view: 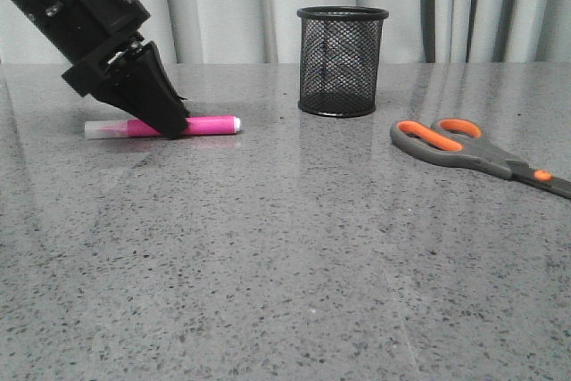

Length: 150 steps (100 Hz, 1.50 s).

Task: Put pen and scissors into bin
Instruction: 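Lift the pink marker with the left gripper toward the mesh cup, then lower the marker into the mesh cup and open the left gripper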

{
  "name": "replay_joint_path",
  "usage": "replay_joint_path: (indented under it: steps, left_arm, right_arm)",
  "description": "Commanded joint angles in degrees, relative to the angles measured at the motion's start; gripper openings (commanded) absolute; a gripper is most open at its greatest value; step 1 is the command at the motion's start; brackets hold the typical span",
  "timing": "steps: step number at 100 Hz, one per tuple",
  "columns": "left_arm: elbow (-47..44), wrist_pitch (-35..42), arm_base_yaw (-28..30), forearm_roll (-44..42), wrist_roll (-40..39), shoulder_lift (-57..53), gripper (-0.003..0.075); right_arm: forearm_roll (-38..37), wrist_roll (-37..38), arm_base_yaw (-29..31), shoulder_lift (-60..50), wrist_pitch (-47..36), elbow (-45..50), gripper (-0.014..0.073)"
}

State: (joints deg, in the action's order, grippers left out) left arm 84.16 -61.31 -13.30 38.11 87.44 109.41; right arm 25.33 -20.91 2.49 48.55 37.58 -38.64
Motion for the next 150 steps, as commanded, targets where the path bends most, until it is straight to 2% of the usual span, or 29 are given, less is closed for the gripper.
replay_joint_path:
  steps: [1, 18, 34, 41, 50, 64, 81, 101, 141, 150]
  left_arm:
    - [4.1, -3.1, -0.3, 2.9, -3.6, -2.5, -0.0019]
    - [11.5, -8.8, -0.6, 12.6, -5.6, -3.7, -0.0019]
    - [16.7, -6.3, -3.4, 27.3, -5.6, -5.5, -0.002]
    - [18.5, -1.3, -5.6, 32.2, -5.6, -5.7, -0.002]
    - [18.7, 10.7, -9.4, 37.5, -5.6, -5.5, -0.002]
    - [18.8, 25.4, -14.6, 42.6, -3.8, -3.3, -0.002]
    - [18.7, 34.6, -17.5, 50.8, 0.1, 0.8, -0.002]
    - [18.7, 35.0, -18.1, 62.0, 6.6, 4.8, -0.0019]
    - [18.7, 33.1, -18.1, 62.8, 6.6, 8.2, -0.0016]
    - [18.7, 32.0, -17.9, 62.4, 6.6, 8.2, 0.0034]
  right_arm:
    - [0.5, -0.5, 0.0, -0.1, -2.6, -1.9, 0.0421]
    - [0.5, -0.5, 0.0, -0.1, -2.6, -1.9, 0.0421]
    - [0.5, -0.5, 0.0, -0.1, -2.6, -1.9, 0.0421]
    - [0.5, -0.5, 0.0, -0.1, -2.6, -1.9, 0.0421]
    - [0.5, -0.5, 0.0, -0.1, -2.6, -1.9, 0.0421]
    - [0.5, -0.5, 0.0, -0.1, -1.8, -1.9, 0.0421]
    - [0.5, -0.5, 0.0, -0.1, -1.7, -1.9, 0.0421]
    - [0.5, -0.5, 0.0, -0.1, -1.7, -1.9, 0.0421]
    - [0.5, -0.5, 0.0, -0.1, -1.7, -1.9, 0.0421]
    - [0.5, -0.5, 0.0, -0.1, -1.7, -1.9, 0.0421]
